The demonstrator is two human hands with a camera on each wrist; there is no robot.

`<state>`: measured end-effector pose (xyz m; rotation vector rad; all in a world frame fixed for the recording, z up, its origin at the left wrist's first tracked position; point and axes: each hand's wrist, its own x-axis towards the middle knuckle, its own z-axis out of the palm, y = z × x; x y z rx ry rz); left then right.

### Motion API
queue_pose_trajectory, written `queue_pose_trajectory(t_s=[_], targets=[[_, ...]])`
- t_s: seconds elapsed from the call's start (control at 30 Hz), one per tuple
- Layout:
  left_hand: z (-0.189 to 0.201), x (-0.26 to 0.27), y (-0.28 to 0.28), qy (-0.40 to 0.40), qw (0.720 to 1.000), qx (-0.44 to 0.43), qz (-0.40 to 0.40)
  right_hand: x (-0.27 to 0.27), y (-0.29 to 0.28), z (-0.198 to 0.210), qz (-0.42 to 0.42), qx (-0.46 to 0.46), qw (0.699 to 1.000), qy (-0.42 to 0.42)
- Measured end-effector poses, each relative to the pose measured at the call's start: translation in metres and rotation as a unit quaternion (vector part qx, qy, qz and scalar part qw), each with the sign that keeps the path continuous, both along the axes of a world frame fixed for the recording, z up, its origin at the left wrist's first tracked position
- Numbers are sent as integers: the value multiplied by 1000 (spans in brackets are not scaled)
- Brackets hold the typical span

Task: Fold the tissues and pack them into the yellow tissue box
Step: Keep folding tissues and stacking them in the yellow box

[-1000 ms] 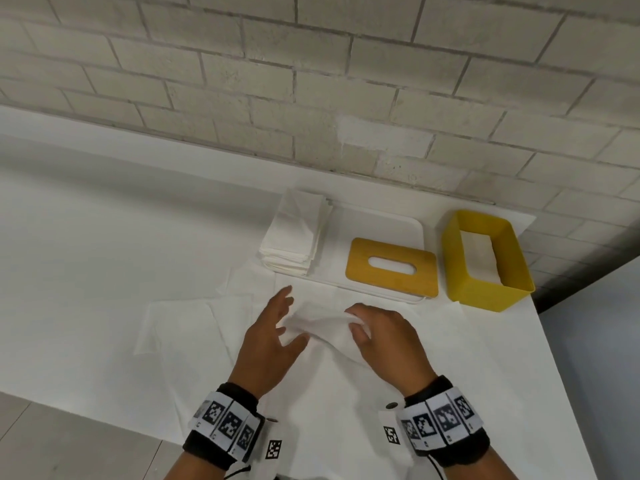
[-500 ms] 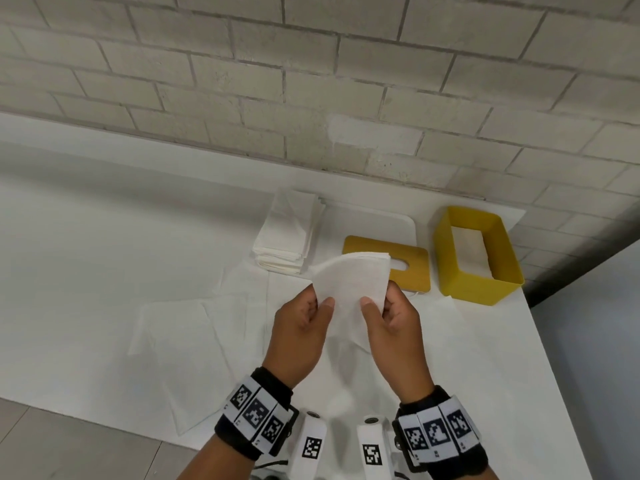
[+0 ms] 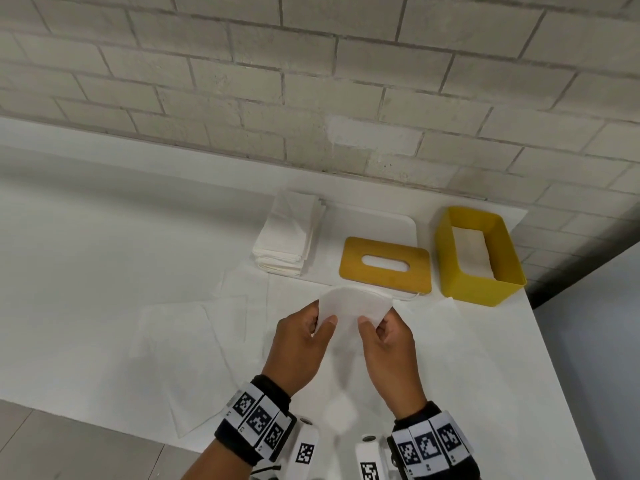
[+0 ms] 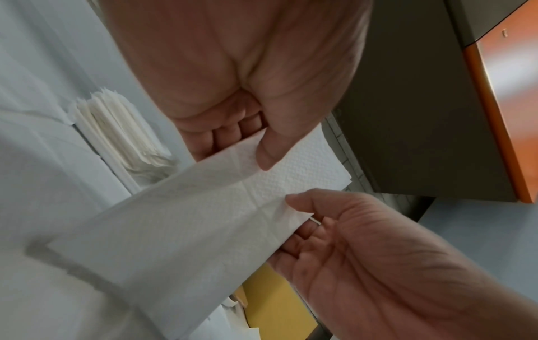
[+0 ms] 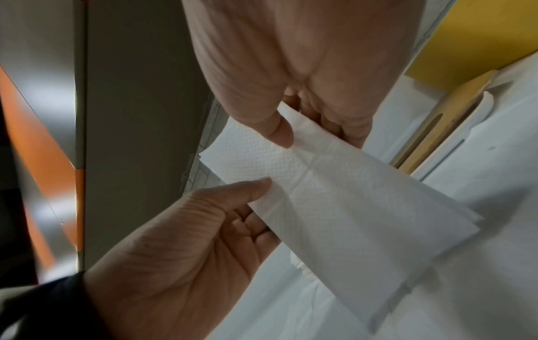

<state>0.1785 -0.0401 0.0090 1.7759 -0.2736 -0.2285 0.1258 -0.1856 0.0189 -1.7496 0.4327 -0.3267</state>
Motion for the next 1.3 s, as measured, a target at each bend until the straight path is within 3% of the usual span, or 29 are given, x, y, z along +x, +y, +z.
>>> queue_pose_trajectory(t_s=[0.3, 0.37, 0.43, 0.47, 0.57, 0.63, 0.7, 0.87, 0.97, 1.03, 1.13, 1.23, 1.3], targets=[[6, -2, -5, 5, 1000, -4, 12, -2, -5, -5, 21, 8, 1000, 17], [13, 2, -7, 22, 999, -30, 35, -3, -10, -6, 27, -4, 999, 27], [24, 7, -10, 88, 988, -119, 54, -6, -16, -6, 29, 3, 999, 25], [29, 9, -11, 143, 969, -195, 56, -8, -19, -5, 28, 11, 999, 19], [35, 16, -12, 288, 876, -382, 63, -15, -22, -3, -2, 80, 997, -3], [31, 18, -13, 338, 832, -434, 76, -16, -20, -2, -14, 147, 989, -10], [25, 17, -15, 370, 812, -441, 92, -16, -19, -1, -9, 169, 985, -13], [2, 22, -2, 382, 811, -422, 137, -20, -27, 0, 12, 186, 982, 6], [-13, 32, 31, 347, 822, -404, 204, -30, -49, 2, -12, 253, 967, 3], [-20, 37, 58, 322, 830, -385, 242, -33, -73, 6, -55, 340, 939, -28], [-22, 35, 92, 268, 885, -279, 260, -26, -118, 12, -166, 457, 868, -96], [-18, 20, 112, 199, 937, -150, 245, -12, -156, 18, -248, 515, 808, -139], [-19, 7, 119, 160, 956, -80, 233, 0, -174, 21, -263, 529, 792, -152]])
